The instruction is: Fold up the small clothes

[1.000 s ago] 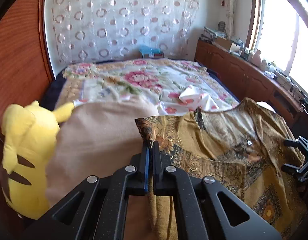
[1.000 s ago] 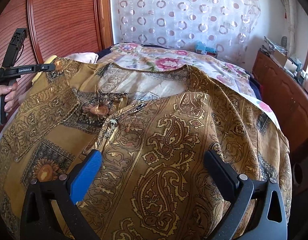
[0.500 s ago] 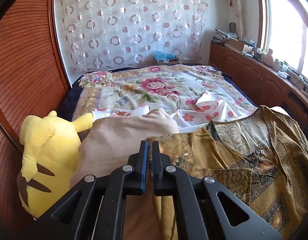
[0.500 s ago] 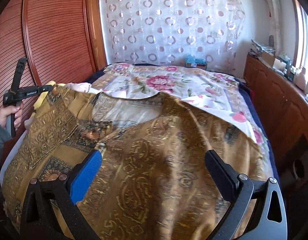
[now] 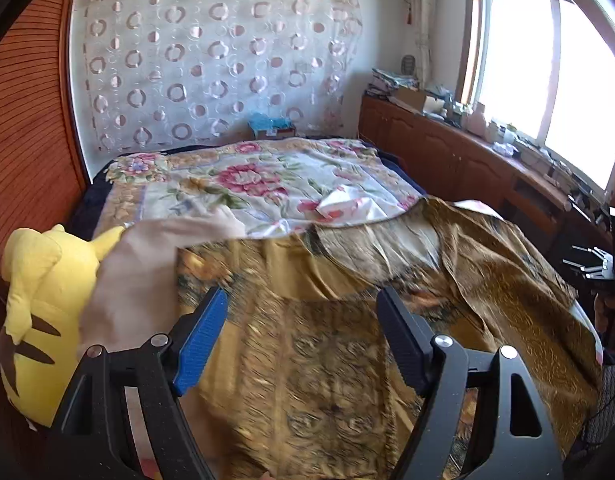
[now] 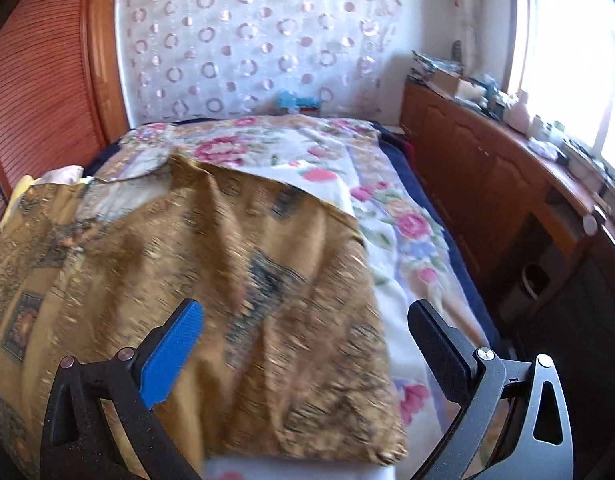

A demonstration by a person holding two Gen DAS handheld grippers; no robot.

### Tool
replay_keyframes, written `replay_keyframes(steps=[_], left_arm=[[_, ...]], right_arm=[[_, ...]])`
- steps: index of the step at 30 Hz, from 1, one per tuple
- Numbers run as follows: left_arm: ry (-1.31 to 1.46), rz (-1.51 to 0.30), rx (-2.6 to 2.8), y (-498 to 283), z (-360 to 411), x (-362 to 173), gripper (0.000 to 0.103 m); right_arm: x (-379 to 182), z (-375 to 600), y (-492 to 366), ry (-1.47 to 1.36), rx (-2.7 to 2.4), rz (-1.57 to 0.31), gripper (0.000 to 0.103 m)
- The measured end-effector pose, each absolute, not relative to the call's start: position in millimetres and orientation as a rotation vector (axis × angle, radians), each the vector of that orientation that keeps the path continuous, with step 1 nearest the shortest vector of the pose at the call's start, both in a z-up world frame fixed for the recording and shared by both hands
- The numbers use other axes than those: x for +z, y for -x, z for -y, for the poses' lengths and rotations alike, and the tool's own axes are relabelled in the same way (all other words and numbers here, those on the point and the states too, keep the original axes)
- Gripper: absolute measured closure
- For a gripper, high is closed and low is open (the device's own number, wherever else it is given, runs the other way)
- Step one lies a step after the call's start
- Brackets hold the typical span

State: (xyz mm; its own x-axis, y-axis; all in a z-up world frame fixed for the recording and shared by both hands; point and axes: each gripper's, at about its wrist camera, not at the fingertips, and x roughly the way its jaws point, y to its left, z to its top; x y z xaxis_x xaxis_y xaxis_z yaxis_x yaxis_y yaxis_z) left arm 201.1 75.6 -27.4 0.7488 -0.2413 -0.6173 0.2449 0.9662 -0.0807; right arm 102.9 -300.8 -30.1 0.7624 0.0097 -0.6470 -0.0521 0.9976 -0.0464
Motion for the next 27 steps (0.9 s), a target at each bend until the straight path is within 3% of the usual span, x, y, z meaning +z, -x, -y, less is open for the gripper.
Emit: replay_keyframes(steps=[18, 27], left_arm=[[-0.11, -0.891, -0.356, -185, -1, -100, 0.025], [-0.157, -0.888, -0.347, -185, 6, -103, 0.02]], right_arm=[[-35, 361, -78, -0.118, 0.035, -0.863, 0.014], [-38, 362, -90, -0.2, 0.081, -0.889, 0.054]])
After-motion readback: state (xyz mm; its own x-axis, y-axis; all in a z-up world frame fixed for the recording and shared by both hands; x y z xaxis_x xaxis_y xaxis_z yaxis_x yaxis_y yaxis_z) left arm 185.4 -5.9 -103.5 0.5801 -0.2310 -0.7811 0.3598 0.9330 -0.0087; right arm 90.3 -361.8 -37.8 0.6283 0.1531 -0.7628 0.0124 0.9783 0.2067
